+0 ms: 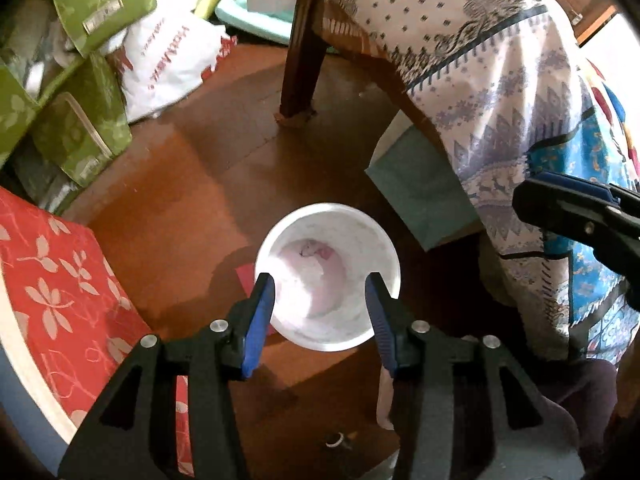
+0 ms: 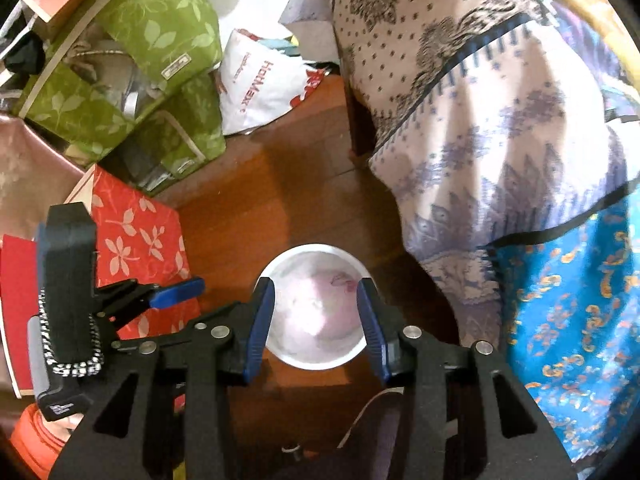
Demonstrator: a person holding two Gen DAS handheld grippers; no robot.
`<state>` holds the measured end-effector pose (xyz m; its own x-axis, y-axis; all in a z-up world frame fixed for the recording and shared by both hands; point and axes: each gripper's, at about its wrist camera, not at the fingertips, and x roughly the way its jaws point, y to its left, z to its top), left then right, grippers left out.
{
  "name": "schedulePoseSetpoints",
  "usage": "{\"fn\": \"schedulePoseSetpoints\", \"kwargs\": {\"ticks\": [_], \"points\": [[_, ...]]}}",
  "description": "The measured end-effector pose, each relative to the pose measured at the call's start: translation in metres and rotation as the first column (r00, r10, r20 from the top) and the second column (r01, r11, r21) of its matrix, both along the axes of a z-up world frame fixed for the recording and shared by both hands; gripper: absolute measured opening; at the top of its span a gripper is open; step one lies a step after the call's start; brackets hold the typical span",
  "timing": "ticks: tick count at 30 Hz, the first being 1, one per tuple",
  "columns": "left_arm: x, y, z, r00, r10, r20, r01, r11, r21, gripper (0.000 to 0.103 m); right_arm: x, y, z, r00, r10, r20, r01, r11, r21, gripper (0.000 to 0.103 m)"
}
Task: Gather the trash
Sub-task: 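Move both tools back up to the items on the bed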
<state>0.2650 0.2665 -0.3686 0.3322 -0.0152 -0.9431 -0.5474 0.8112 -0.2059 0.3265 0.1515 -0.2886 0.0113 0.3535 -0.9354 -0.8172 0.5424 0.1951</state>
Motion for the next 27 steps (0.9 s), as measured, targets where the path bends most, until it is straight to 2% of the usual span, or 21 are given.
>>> {"fn": "schedulePoseSetpoints", "kwargs": {"ticks": [6,14,23,27], "points": [[-0.009,-0.008,0.038,0.999,-0.002,0.047,-0.001,0.998,0.062,0.046,-0.002,-0.016,0.024,0.999,-0.017,0.05,0.015,0.999,0.036,0.039],[-0.018,-0.032,0.109,0.989,-0.016,0.145,-0.009,0.986,0.167,0.046,-0.007,-0.056,0.08,0.986,-0.091,0.14,0.071,0.987,0.142,0.039],[-0.015,-0.093,0.188,0.957,-0.098,0.273,0.026,0.967,0.255,0.046,-0.013,-0.126,0.151,0.944,-0.226,0.242,0.155,0.948,0.278,0.039],[-0.005,-0.124,0.216,0.932,-0.159,0.326,0.067,0.959,0.274,0.046,-0.011,-0.162,0.174,0.916,-0.294,0.274,0.2,0.925,0.324,0.039]]}}
